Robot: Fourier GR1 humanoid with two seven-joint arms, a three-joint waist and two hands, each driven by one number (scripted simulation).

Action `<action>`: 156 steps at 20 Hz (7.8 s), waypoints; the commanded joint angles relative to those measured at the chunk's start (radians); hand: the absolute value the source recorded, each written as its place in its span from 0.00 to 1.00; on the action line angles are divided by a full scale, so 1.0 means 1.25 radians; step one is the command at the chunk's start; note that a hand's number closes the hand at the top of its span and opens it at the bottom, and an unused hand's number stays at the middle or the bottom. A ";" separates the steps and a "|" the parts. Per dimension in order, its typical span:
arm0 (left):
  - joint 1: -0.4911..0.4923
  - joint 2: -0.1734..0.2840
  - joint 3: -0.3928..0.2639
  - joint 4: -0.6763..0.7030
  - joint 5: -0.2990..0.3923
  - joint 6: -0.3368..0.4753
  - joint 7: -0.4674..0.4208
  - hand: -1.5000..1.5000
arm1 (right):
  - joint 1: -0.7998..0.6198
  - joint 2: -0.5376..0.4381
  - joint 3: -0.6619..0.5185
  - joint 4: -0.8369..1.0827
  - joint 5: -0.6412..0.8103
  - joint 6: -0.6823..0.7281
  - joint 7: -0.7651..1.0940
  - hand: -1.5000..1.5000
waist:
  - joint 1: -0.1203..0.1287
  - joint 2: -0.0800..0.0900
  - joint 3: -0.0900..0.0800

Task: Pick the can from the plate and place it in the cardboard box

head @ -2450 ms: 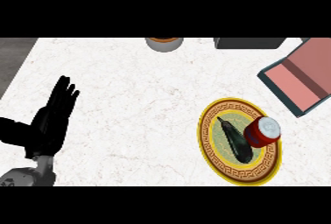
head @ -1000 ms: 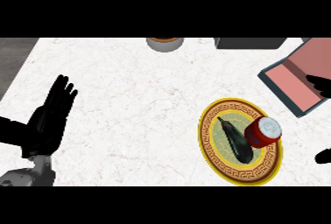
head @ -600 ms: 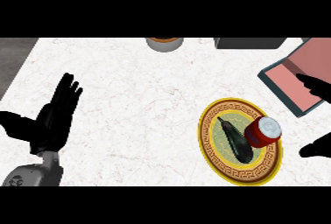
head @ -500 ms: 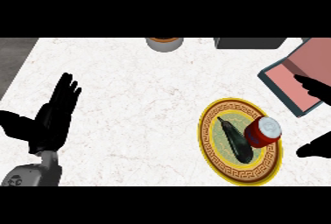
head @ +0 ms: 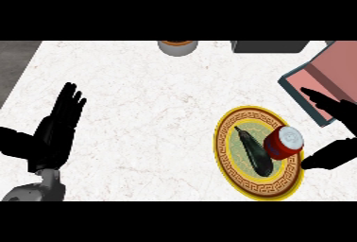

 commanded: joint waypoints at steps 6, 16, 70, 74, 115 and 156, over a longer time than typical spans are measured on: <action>0.044 -0.058 -0.024 0.027 -0.060 -0.006 -0.080 0.50 | -0.014 0.024 0.001 0.083 0.116 -0.011 -0.085 0.00 | 0.003 0.001 0.000; -0.035 -0.015 0.076 0.048 -0.010 -0.074 -0.009 0.50 | -0.016 0.058 -0.019 0.072 0.124 0.047 -0.070 0.00 | -0.001 0.000 0.000; -0.021 -0.072 0.082 0.008 -0.070 -0.063 0.033 0.50 | 0.083 0.217 0.534 -0.340 0.734 -0.145 -0.333 1.00 | -0.009 -0.003 0.000; -0.012 -0.087 0.065 0.024 -0.089 -0.061 -0.003 0.50 | 0.086 0.298 0.438 -0.393 0.695 -0.184 -0.245 1.00 | -0.014 -0.001 0.000; -0.020 -0.085 0.058 0.018 -0.076 -0.102 -0.001 0.50 | -0.390 -0.081 -0.063 0.799 0.817 -0.381 -0.563 0.00 | 0.040 0.016 0.001; -0.054 -0.067 0.098 0.042 -0.053 -0.107 0.015 0.50 | -0.460 -0.311 -0.633 1.160 0.107 -0.233 -1.006 0.00 | 0.023 0.012 0.003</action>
